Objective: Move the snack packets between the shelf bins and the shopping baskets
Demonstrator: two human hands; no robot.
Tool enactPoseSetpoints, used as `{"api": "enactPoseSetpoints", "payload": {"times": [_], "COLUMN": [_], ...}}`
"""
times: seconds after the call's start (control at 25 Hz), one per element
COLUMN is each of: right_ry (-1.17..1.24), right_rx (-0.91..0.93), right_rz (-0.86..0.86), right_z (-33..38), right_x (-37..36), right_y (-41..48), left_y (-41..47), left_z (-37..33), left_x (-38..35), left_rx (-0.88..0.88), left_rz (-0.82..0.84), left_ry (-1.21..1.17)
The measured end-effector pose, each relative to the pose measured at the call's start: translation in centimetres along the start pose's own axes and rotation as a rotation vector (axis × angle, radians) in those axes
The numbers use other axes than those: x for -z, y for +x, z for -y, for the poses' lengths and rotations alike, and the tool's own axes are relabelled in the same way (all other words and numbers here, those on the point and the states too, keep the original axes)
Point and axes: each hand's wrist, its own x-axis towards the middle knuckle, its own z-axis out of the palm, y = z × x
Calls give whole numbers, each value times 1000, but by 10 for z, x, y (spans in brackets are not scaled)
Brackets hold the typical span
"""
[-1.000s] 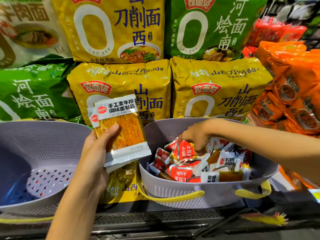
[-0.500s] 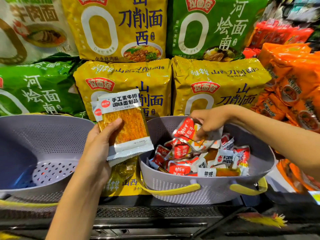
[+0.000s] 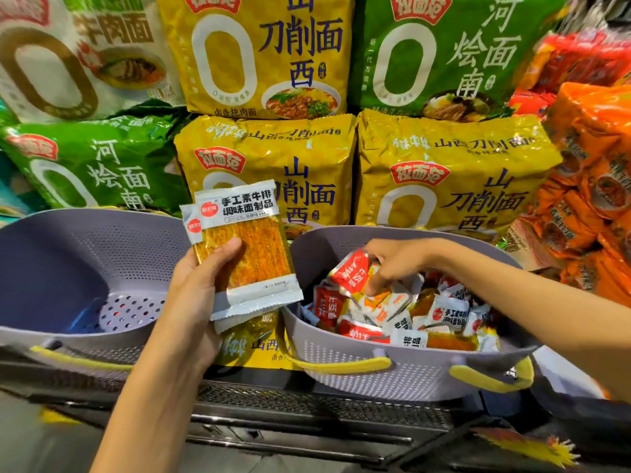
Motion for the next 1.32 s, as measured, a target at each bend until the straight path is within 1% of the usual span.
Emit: {"api": "enactPoseSetpoints", "payload": {"times": [0.08,0.16,0.24,0.36,0.52,0.68,0.88,0.96,1.04,1.08,1.12,1.16,1.24,1.28,1.32], "right_ry": [-41,-39,-58,-147,-260,-309,-324,-311,-407,-485,-547,-571,-536,-467,-350], "right_rx": [53,76,58,16,-34,-81,-53,-25,1,8,19,34,92,134,154], "right_rz": [-30,-8,36,40,99,88,9,-100,-282,-329,-327,-286,-233,-222,-188], "right_z": [11,24,32,31,29,30,31,30,31,32,35,36,37,36,34], "right_x": [3,2,-5,-16,-27,-35,-31,-22,-15,-14,-15,-17,-19,-15,-10], "right_y": [-2,-2,0,7,11,9,-4,-18,-35,-43,-50,-54,-60,-62,-63], "left_y": [-2,-4,-6,-8,-8,-9,-15,-17,-18,-18,-17,-17,-17,-17,-17], "left_z": [2,4,4,4,7,12,12,9,7,6,4,3,1,2,3], "left_x": [1,2,1,-1,-9,-15,-12,-11,-9,-9,-8,-9,-9,-9,-9], "left_rx": [5,10,14,-2,-4,-24,-21,-28,-36,-40,-43,-43,-39,-36,-33], "left_rz": [-13,-16,-21,-31,-16,-3,-25,-41,-66,-78,-83,-82,-77,-78,-80], "left_ry": [8,11,13,15,22,40,20,9,-3,-8,-9,-10,-13,-13,-12]}}
